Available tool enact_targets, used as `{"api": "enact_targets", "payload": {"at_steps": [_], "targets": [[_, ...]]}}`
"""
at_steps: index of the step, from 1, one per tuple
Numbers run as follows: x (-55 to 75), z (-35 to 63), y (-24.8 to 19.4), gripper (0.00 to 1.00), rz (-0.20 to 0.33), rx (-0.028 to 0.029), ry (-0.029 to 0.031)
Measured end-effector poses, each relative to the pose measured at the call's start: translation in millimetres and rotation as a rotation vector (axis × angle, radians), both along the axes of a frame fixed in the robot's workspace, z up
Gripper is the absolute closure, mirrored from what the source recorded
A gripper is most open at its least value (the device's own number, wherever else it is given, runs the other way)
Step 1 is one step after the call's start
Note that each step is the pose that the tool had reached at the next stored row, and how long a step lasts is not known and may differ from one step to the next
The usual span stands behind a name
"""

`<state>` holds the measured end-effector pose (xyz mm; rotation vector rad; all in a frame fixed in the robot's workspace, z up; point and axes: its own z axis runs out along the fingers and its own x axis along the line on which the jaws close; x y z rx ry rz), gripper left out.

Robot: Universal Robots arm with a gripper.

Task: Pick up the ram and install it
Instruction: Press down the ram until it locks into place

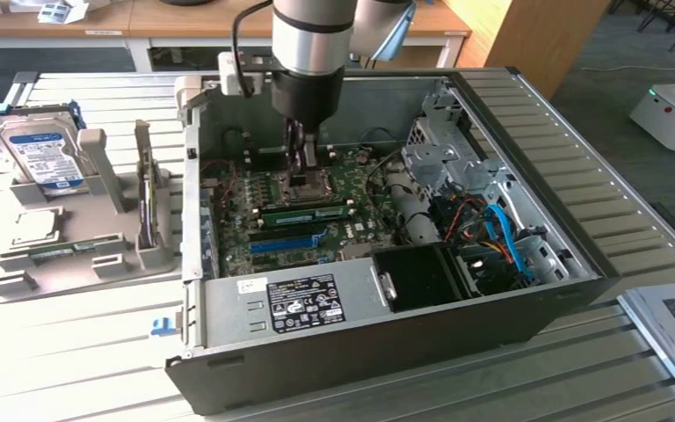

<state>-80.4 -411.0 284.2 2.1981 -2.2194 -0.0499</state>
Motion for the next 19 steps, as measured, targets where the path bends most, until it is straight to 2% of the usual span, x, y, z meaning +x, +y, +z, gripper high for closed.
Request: {"api": "enact_targets", "payload": {"at_steps": [11, 19], "targets": [[1.1, 27.4, 0.0, 0.9, 0.0, -0.0018, 0.0015], [1.6, 43.9, 0.0, 0.9, 0.0, -0.0034, 0.0022]]}}
